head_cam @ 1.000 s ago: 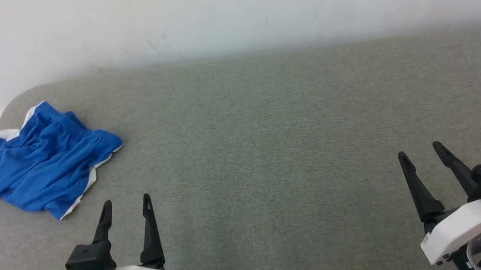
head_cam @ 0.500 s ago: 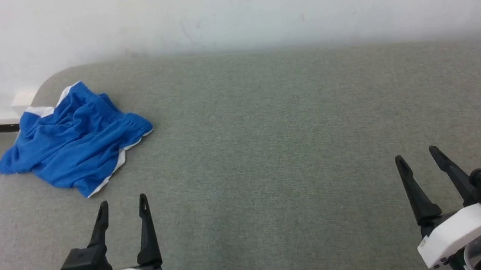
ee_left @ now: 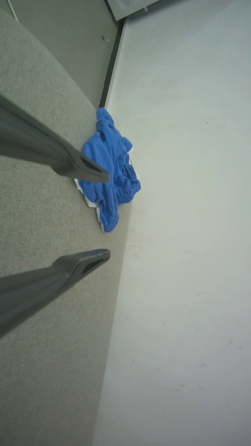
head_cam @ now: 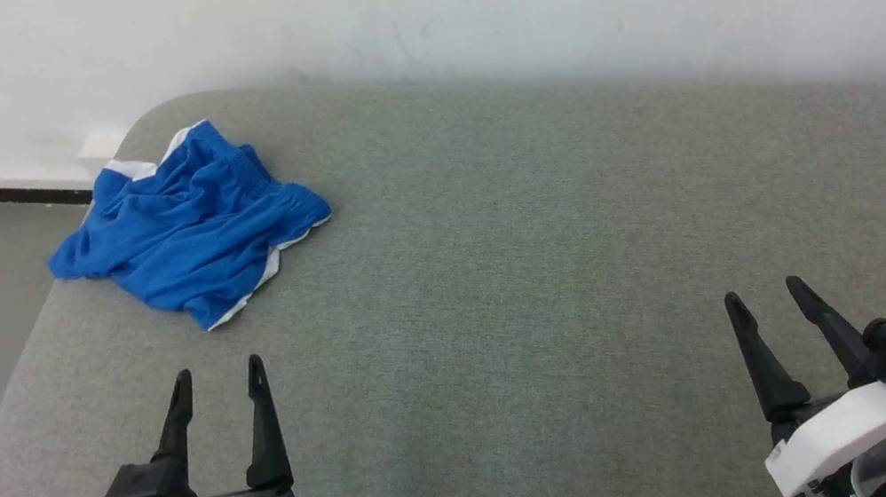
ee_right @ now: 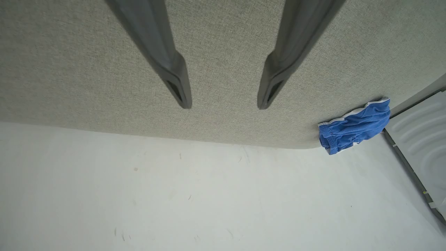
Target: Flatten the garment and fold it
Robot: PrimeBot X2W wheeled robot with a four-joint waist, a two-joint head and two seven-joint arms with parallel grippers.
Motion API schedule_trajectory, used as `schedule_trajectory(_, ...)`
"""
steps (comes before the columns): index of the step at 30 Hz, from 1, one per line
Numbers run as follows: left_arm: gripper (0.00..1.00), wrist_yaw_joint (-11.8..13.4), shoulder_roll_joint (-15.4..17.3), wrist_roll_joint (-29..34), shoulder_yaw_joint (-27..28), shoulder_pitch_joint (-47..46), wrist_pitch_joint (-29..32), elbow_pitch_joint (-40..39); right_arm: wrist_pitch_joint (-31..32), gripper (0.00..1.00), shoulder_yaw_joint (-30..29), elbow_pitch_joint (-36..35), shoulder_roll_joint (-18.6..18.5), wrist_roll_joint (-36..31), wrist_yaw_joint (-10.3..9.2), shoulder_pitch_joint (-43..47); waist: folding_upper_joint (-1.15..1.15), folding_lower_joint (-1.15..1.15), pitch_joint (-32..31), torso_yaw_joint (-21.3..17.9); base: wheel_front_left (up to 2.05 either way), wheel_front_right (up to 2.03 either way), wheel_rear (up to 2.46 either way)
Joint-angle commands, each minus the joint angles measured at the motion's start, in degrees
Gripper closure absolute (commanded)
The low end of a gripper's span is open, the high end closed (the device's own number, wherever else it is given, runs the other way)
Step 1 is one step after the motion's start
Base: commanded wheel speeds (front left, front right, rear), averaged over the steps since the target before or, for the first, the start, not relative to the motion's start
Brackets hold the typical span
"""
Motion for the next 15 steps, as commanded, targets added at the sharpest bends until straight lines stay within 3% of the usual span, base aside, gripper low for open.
schedule_trajectory(1, 0.00, -0.2, -0.1, -0.5, 0.3, 0.7, -0.6, 0.2, -0.5, 0.00, 0.2, 0.2, 0.1, 0.6, -0.04, 0.5, 0.00, 0.00, 0.1, 0.6, 0.00, 0.00, 0.00)
schedule_trajectory(15, 0.00, -0.5, -0.1, -1.4, 0.9, 0.7, -2.3, 0.6, -2.2, 0.00, 0.7, 1.8, 0.1, 1.9, -0.05, 0.3, 0.00, 0.00, 0.2, 4.1, 0.00, 0.00, 0.00)
